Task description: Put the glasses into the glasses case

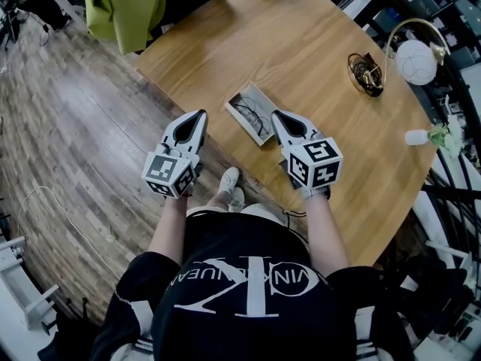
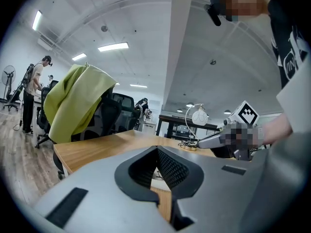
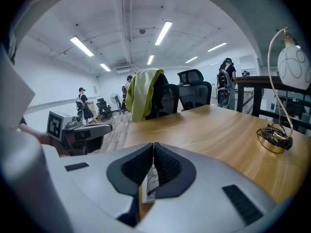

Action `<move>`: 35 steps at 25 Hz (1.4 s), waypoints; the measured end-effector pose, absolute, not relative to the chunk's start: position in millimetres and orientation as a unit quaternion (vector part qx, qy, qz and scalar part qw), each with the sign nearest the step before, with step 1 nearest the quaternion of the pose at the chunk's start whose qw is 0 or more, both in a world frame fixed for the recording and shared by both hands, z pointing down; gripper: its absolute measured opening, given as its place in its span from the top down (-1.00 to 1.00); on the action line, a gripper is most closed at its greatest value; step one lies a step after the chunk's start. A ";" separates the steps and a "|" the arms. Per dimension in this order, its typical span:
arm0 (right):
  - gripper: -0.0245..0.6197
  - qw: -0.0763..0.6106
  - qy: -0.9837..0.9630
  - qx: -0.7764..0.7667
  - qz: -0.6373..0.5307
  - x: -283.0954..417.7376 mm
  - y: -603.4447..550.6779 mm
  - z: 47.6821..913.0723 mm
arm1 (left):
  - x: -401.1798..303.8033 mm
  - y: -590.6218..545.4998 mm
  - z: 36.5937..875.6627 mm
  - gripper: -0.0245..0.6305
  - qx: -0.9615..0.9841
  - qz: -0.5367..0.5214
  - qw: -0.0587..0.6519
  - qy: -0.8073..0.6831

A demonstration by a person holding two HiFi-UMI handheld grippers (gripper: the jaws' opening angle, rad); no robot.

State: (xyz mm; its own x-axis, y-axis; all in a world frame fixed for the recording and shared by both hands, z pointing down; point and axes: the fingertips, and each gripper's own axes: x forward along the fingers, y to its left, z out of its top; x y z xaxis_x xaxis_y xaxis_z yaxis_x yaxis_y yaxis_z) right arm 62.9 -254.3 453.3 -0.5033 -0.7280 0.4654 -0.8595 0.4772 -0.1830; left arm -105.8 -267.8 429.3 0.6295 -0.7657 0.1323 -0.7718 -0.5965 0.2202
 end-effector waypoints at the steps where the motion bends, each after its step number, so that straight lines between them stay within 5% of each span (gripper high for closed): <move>1: 0.84 0.160 -0.844 0.473 0.197 64.7 -253.3 450.5 | -106.1 -266.8 428.4 0.88 0.894 0.013 0.125 -0.430; 35: 0.84 0.077 -0.839 0.524 0.123 92.6 -252.3 386.0 | -117.4 -275.8 364.1 0.88 0.896 -0.014 0.065 -0.440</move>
